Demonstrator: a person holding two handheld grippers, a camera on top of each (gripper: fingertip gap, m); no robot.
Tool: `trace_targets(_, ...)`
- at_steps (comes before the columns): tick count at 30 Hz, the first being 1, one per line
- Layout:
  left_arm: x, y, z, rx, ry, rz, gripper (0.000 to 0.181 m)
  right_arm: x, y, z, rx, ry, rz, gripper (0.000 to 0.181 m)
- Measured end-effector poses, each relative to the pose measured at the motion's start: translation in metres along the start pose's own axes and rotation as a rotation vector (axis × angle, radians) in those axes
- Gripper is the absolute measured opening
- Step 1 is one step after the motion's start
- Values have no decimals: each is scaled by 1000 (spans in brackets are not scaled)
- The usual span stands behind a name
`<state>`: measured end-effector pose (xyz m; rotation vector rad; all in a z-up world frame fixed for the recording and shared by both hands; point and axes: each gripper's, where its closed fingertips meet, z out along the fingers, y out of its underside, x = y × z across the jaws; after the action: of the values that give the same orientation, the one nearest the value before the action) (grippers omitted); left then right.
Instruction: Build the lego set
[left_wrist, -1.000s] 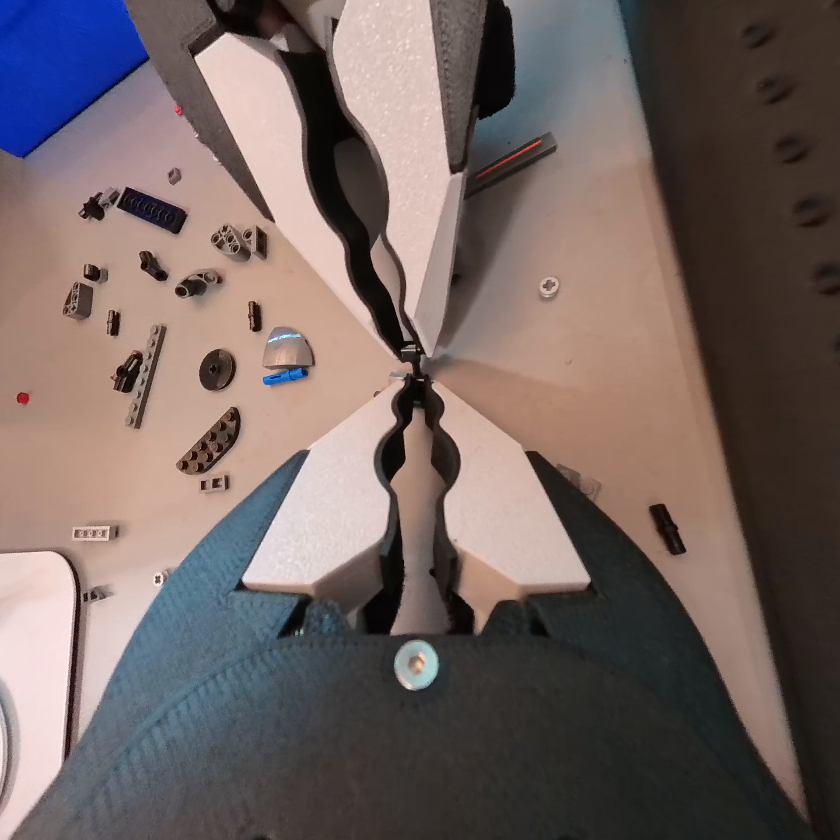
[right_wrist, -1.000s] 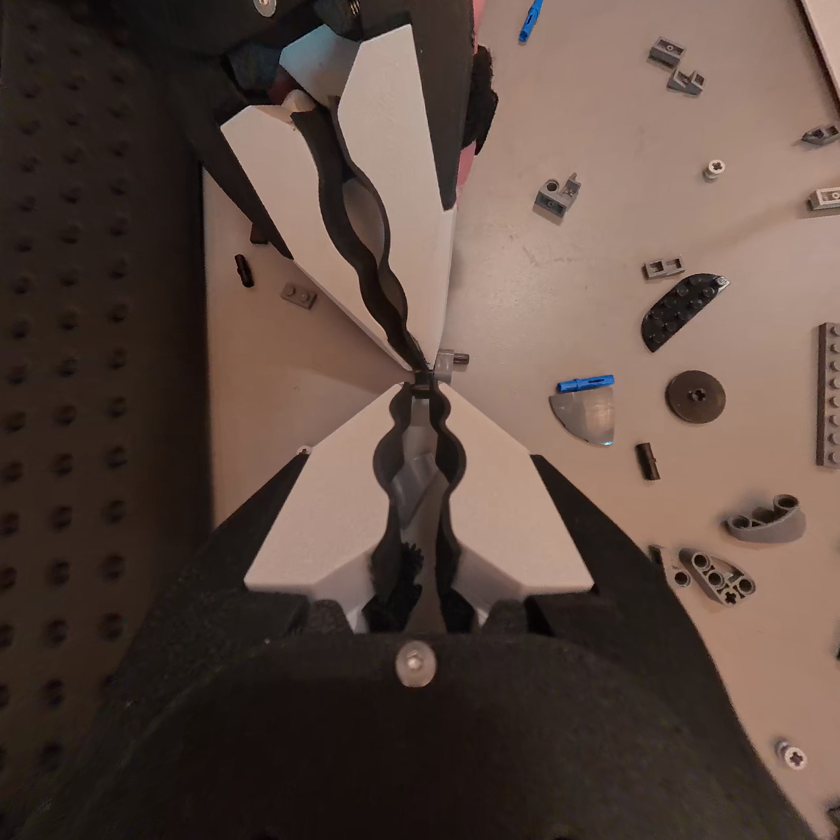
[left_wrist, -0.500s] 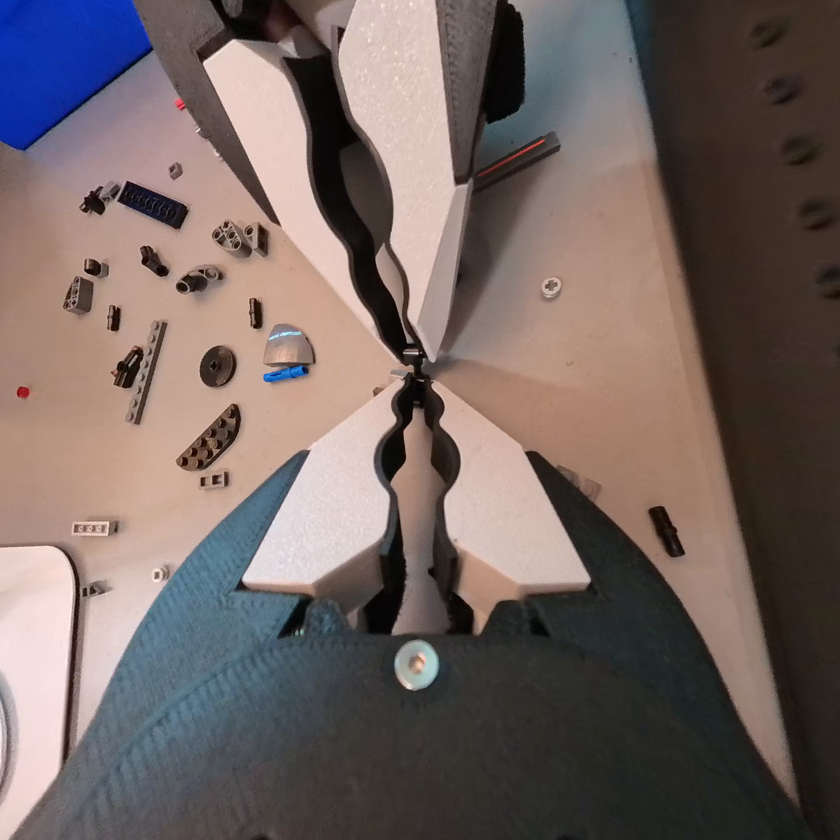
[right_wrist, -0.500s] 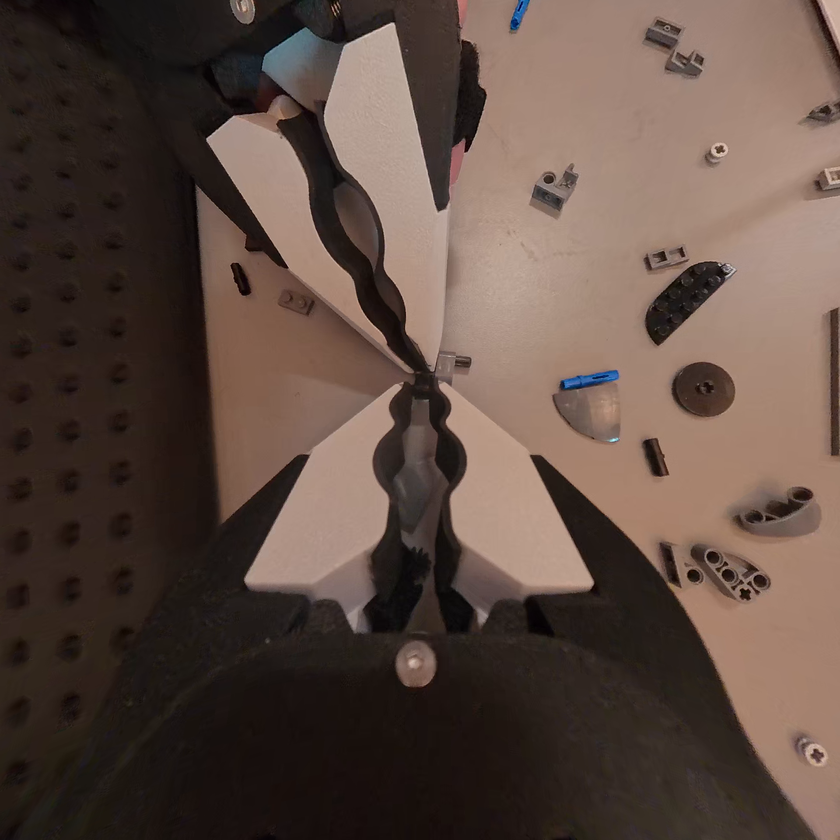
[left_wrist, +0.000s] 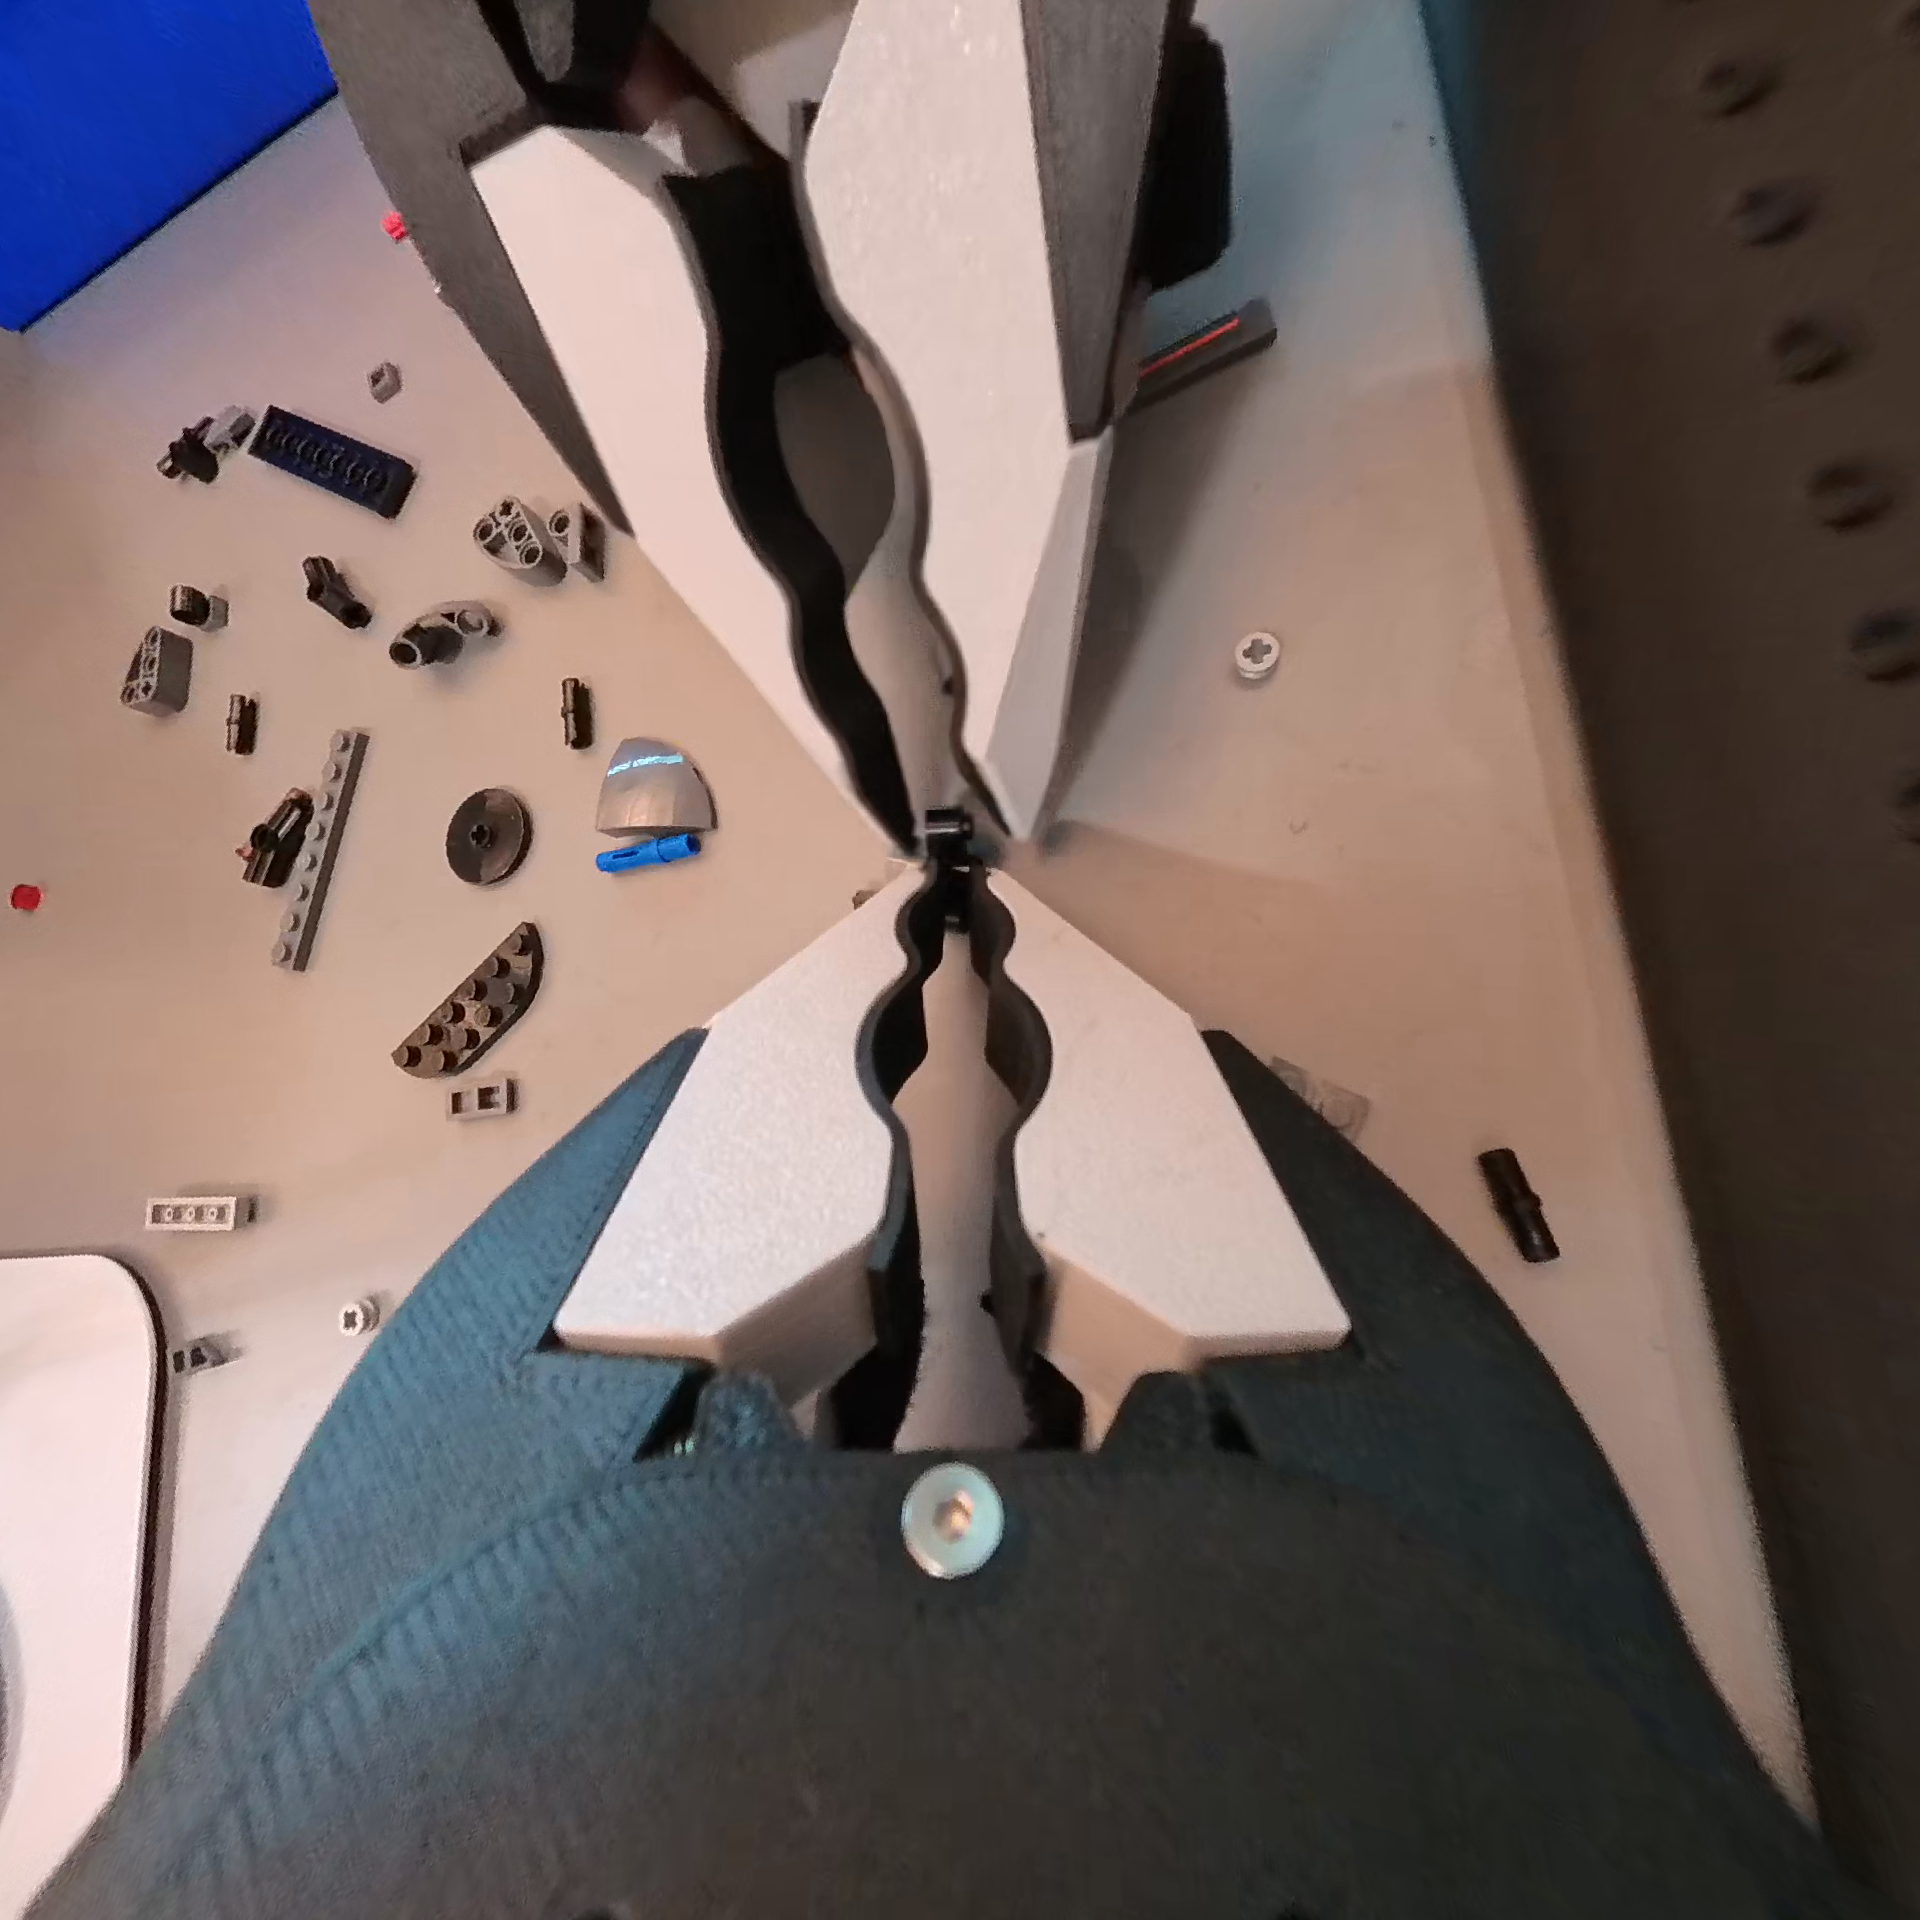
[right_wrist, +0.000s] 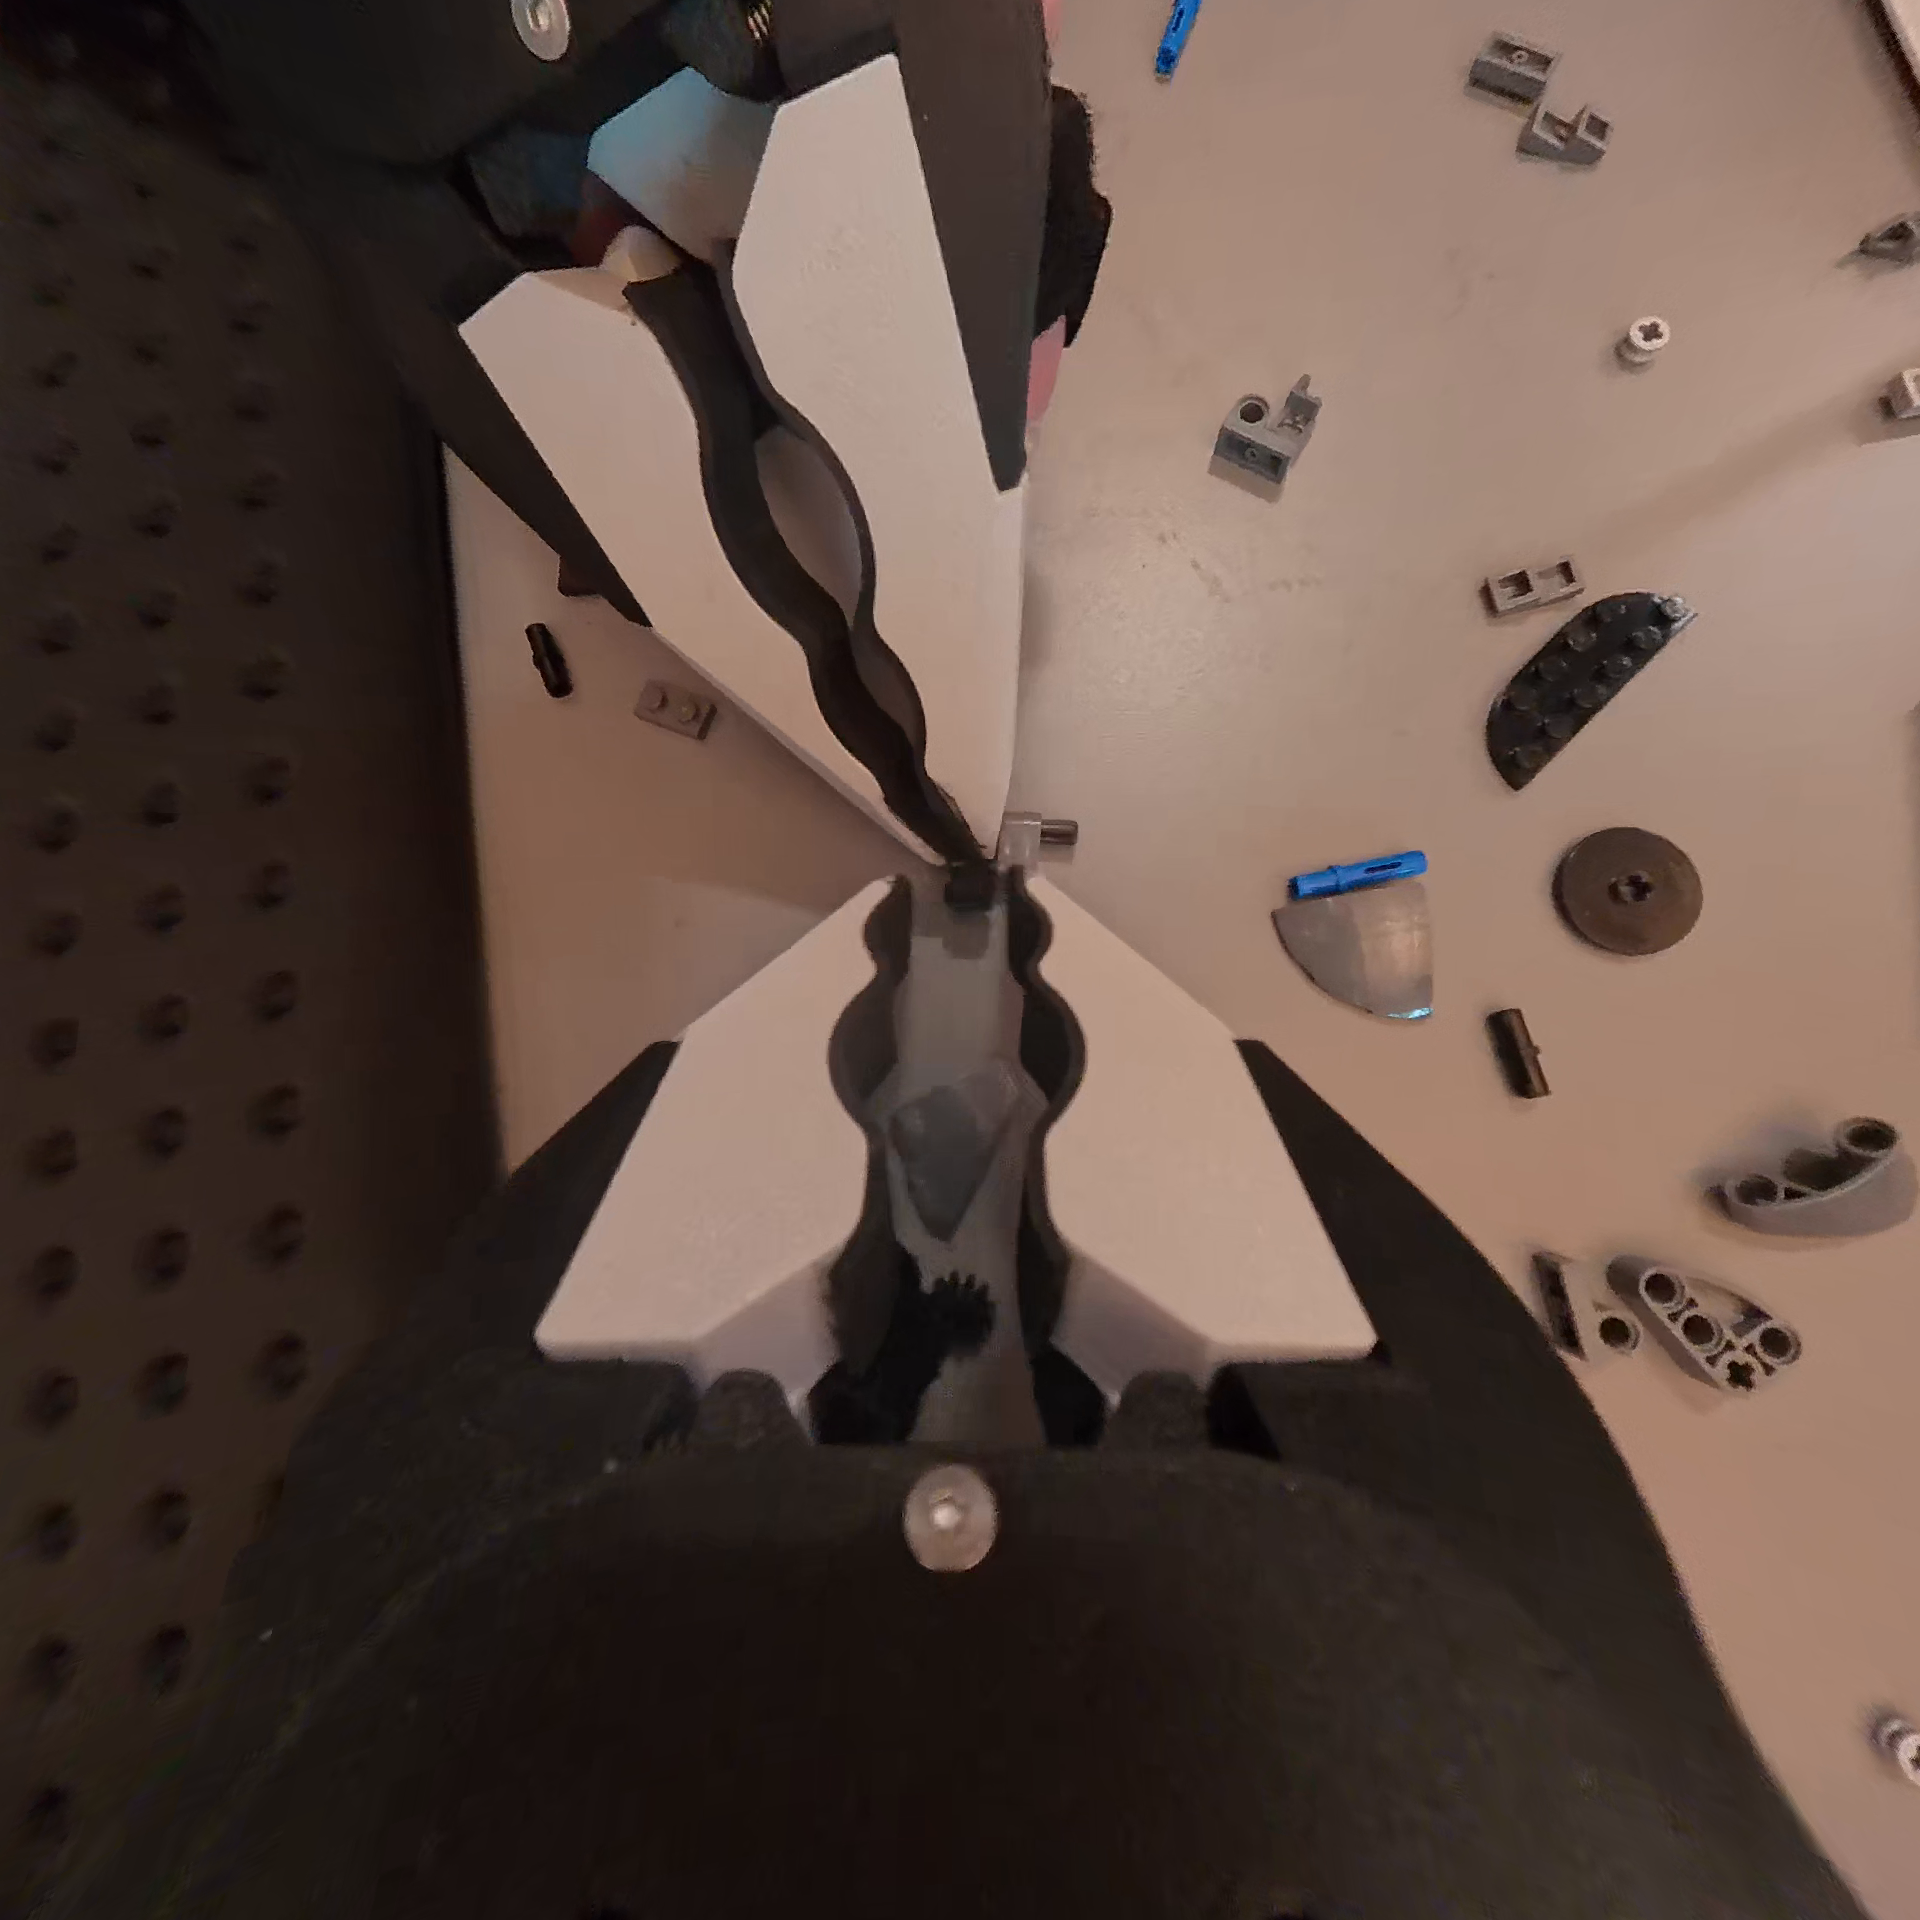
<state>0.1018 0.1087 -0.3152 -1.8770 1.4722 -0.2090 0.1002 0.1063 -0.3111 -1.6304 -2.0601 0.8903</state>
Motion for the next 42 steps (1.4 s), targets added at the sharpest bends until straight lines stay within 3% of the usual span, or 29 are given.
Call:
trace_targets(9,-1,1,-1,-1,1,1,3,5,4,1,-17,37,-36,15)
trace_targets(12,-1,1,0,0,1,0,2,6,5,4,-35,48,-59,6)
trace_targets(24,-2,1,0,-8,-19,4,3,3,5,4,-53,-30,212,6)
trace_targets(30,-1,1,0,-6,-12,0,3,7,-1,-2,-38,68,32,12)
trace_targets(33,-1,1,0,-3,-8,-6,2,4,-2,1,-35,56,0,6)
trace_targets(42,-2,1,0,-12,-17,-4,3,4,-2,1,-15,-23,286,5)
